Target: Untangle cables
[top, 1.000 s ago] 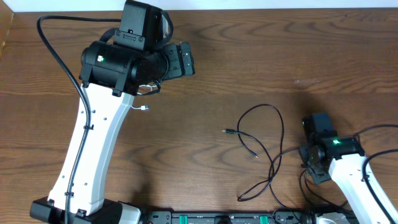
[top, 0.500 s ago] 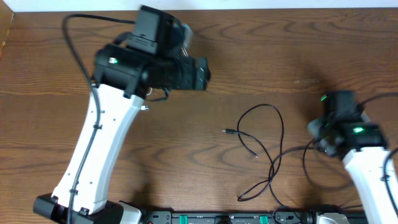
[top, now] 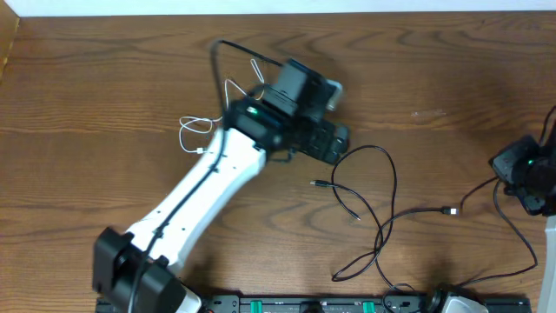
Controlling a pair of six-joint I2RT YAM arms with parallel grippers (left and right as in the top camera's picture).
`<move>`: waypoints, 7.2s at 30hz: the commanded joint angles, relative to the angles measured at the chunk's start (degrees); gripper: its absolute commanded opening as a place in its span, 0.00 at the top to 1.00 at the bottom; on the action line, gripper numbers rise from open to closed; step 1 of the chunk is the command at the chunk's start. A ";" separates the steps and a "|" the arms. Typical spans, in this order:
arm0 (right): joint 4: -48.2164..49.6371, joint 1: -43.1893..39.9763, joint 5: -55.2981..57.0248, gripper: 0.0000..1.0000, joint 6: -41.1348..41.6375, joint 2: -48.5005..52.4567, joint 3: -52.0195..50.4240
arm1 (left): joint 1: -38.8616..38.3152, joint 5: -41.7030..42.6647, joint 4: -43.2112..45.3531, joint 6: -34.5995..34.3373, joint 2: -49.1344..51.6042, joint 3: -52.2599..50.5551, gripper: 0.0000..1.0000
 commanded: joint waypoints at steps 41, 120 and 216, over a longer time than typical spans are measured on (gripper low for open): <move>-2.29 -0.33 0.04 0.94 -6.10 -0.04 1.01 | -8.31 -19.71 10.03 3.50 25.07 -3.04 0.20; -7.02 -5.79 1.07 0.64 -11.65 -0.07 -1.31 | -19.26 -16.31 15.85 -51.34 32.72 -4.81 0.66; 9.57 -5.57 -42.05 0.41 -32.61 0.07 -27.10 | 27.52 15.47 61.11 -26.84 -28.11 -2.71 0.92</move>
